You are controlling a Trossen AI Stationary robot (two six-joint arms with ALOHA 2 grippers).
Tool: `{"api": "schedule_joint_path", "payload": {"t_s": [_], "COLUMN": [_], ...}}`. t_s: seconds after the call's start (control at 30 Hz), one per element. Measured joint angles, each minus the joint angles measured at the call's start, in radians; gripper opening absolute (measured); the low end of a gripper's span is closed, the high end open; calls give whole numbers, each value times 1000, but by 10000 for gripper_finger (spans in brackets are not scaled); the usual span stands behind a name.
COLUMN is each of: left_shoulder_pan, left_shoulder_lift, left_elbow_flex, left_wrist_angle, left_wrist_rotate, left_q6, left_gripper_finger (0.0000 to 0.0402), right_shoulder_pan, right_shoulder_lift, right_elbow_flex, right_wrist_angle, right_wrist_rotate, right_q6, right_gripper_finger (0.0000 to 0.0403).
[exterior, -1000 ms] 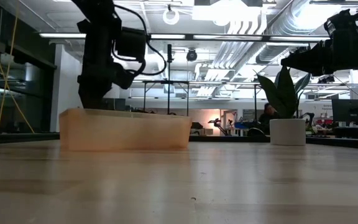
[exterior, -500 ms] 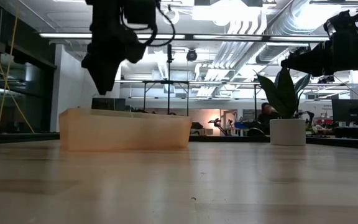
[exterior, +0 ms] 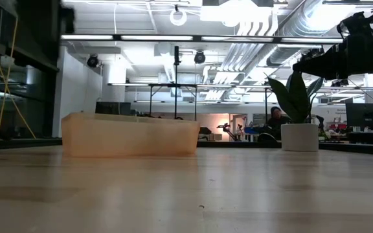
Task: Pick and place pill bottles into a basket
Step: Put the blue pill bottle into the orange bin
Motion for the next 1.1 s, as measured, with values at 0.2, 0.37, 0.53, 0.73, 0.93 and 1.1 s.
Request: {"api": "schedule_joint_path", "payload": {"t_s": [0.2,0.37,0.53,0.73,0.93,1.1], "left_shoulder_pan": [-173,-217,-218,-218,-218,-218], "left_shoulder_lift": [17,76,128,163,164,164], "left_elbow_flex": [0,0,0,0,0,0], "left_wrist_angle": [152,213,271,237,211,195], "left_wrist_rotate": [-98,-127,-87,-9,89,155], "left_q6": [-168,-178,-130,-180,-252,-370], "left_gripper_finger": [197,198,198,228,306,343], "right_shoulder_pan": [0,0,0,0,0,0], "right_shoulder_lift": [0,-1,-1,-1,-1,-1], "right_elbow_flex": [0,0,0,0,0,0], "right_wrist_angle": [1,6,6,7,7,3], "right_wrist_rotate": [0,2,3,4,4,4], "right_q6": [0,0,0,10,26,26], "right_gripper_finger": [40,42,40,40,42,42]}}
